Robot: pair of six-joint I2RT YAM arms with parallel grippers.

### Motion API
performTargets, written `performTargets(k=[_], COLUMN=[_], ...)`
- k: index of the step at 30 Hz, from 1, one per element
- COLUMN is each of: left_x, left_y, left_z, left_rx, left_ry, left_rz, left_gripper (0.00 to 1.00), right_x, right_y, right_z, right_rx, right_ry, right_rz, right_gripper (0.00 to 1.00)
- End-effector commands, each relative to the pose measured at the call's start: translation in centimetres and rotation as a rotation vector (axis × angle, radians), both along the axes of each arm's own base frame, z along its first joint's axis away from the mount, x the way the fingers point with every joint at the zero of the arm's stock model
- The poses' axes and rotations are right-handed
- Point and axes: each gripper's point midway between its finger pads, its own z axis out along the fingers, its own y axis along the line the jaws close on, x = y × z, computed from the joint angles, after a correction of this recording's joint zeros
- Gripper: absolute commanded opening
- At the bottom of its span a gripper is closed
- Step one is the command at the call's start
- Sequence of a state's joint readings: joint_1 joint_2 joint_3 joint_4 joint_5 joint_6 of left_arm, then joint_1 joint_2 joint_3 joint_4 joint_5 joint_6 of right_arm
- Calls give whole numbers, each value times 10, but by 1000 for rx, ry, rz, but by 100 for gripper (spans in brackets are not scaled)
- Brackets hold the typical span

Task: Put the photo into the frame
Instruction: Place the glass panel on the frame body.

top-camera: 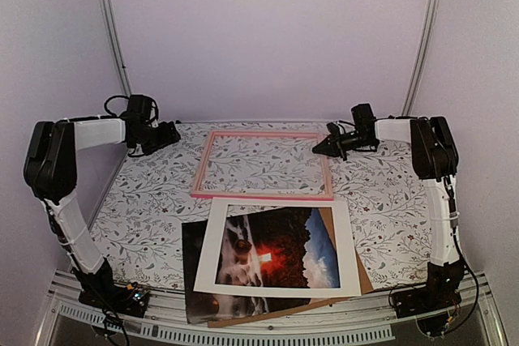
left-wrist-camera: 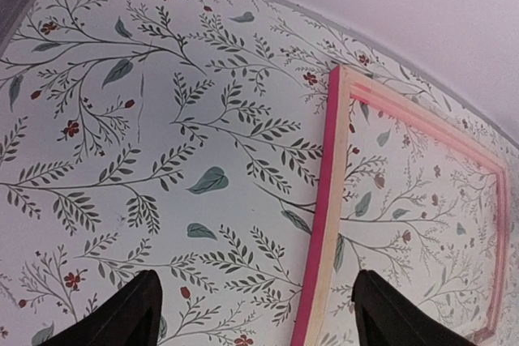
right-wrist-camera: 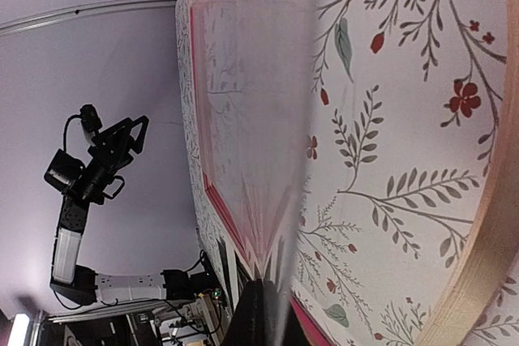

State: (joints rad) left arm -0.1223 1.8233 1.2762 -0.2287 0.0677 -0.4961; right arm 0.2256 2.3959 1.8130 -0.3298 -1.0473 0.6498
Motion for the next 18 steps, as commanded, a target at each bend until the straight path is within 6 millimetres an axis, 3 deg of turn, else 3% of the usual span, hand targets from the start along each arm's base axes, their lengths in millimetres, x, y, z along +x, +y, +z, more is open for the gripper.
performTargets(k=[1, 12, 18], left_x=[3, 2, 0], left_y=[-16, -33, -40], left_z=[-10, -20, -26], left_rx=[11, 15, 34], left_ry=[14, 32, 41], left_rz=[-55, -100, -113], left_gripper=[84, 83, 83], right_x=[0, 1, 0], right_y=[-3, -3, 2], right_z=[-6, -11, 5], right_rx=[-68, -86, -19], right_ry=[-65, -70, -68], right_rz=[27, 54, 57], right_gripper=[0, 0, 0])
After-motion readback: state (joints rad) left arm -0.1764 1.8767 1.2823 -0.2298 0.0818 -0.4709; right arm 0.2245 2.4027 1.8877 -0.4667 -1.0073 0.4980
